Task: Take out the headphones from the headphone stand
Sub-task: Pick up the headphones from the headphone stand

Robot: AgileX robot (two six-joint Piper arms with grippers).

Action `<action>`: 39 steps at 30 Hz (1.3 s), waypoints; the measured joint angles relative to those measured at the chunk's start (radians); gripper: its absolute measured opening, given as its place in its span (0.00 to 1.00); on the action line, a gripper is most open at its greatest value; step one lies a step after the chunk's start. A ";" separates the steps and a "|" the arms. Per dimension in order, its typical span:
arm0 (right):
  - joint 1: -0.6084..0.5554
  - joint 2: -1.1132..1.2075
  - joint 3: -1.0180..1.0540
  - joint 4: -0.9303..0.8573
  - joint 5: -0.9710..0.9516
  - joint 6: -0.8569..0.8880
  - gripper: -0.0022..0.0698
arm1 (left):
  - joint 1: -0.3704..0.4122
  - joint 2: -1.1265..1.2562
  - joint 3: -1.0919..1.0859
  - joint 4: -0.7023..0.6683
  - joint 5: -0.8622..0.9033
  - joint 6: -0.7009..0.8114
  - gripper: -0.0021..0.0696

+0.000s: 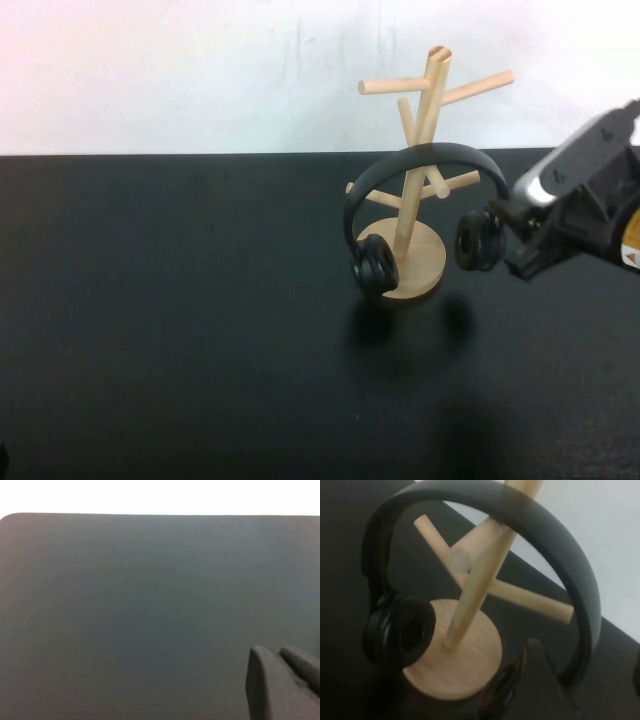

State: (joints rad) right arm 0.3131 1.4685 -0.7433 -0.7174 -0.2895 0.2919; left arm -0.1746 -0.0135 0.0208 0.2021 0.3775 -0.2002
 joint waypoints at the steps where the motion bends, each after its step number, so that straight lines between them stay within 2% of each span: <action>1: 0.000 0.018 -0.017 0.000 -0.003 -0.004 0.53 | 0.000 0.000 0.000 0.000 0.000 0.000 0.03; 16: 0.000 0.212 -0.171 -0.002 -0.063 -0.031 0.52 | 0.000 0.000 0.000 0.000 0.000 0.000 0.03; 19: 0.000 0.211 -0.171 -0.004 -0.063 -0.031 0.41 | 0.000 0.000 0.000 0.000 0.000 0.000 0.03; 23: 0.000 0.211 -0.171 -0.008 -0.060 -0.034 0.15 | 0.000 0.000 0.000 0.000 0.000 0.000 0.03; 26: 0.000 0.206 -0.171 -0.008 -0.060 -0.034 0.06 | 0.000 0.000 0.000 0.000 0.000 0.000 0.03; 36: 0.004 0.053 -0.171 -0.059 0.081 -0.034 0.03 | 0.000 0.000 0.000 0.000 0.000 0.000 0.03; 38: 0.020 0.034 -0.171 -0.079 0.105 -0.034 0.03 | 0.000 0.000 0.000 0.000 0.000 0.000 0.03; 39: 0.065 -0.027 -0.198 -0.116 0.131 -0.036 0.05 | 0.000 0.000 0.000 0.000 0.000 0.000 0.03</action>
State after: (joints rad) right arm 0.3779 1.4411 -0.9412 -0.8336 -0.1585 0.2556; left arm -0.1746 -0.0135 0.0208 0.2021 0.3775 -0.2002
